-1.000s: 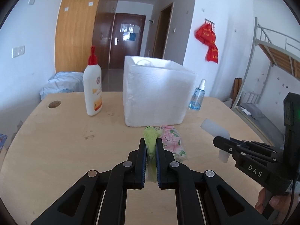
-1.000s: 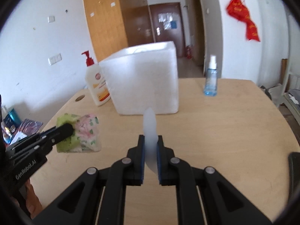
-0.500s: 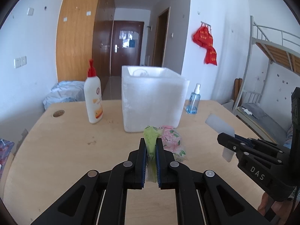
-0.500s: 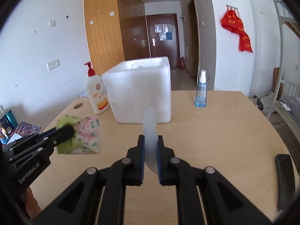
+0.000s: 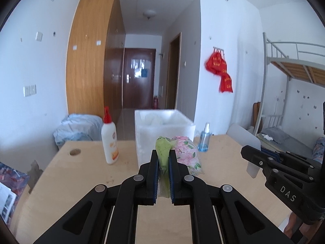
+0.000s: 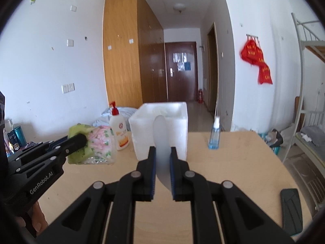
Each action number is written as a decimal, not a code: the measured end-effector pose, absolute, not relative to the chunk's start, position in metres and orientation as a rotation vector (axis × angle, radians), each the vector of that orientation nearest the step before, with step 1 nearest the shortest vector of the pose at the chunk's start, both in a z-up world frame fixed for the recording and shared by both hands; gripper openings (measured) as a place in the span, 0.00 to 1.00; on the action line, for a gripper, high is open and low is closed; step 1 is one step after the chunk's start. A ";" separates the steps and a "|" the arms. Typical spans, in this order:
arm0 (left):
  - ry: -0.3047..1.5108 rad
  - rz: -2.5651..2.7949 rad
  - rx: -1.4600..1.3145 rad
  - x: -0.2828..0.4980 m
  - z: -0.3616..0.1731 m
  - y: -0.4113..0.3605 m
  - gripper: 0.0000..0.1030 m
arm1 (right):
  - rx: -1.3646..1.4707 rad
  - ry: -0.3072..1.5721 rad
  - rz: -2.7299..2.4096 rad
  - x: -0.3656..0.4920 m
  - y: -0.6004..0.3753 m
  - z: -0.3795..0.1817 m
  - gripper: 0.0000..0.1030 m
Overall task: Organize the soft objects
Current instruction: 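Carry the foam roll with the right tool while the left tool carries the tissue pack to the box, then lower the tissue pack with the left tool while the right tool lowers the foam roll into the box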
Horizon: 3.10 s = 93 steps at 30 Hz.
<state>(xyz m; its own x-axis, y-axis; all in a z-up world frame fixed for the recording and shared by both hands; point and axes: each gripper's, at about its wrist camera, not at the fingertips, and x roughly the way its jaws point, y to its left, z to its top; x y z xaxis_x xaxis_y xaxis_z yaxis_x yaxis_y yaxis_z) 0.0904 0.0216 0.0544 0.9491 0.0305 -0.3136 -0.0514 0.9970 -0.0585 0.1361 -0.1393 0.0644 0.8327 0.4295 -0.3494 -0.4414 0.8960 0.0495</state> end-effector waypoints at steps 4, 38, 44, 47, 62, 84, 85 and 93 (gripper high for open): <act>0.297 0.043 -0.060 0.084 0.062 0.020 0.08 | -0.032 0.342 0.468 0.132 -0.140 0.067 0.13; 0.274 0.052 -0.042 0.111 0.087 0.024 0.08 | -0.042 0.330 0.485 0.165 -0.125 0.083 0.13; 0.288 0.057 -0.037 0.133 0.089 0.027 0.08 | -0.038 0.338 0.493 0.184 -0.117 0.086 0.13; 0.293 0.059 -0.043 0.146 0.091 0.032 0.08 | -0.040 0.344 0.489 0.193 -0.113 0.086 0.13; 0.318 0.056 -0.047 0.221 0.095 0.051 0.08 | -0.063 0.398 0.515 0.260 -0.086 0.090 0.13; 0.389 0.076 -0.066 0.330 0.078 0.078 0.08 | -0.052 0.506 0.535 0.357 -0.058 0.075 0.14; 0.394 0.074 -0.068 0.335 0.075 0.078 0.08 | -0.052 0.507 0.535 0.360 -0.056 0.074 0.14; 0.424 0.076 -0.050 0.361 0.064 0.081 0.08 | -0.059 0.548 0.538 0.376 -0.052 0.061 0.14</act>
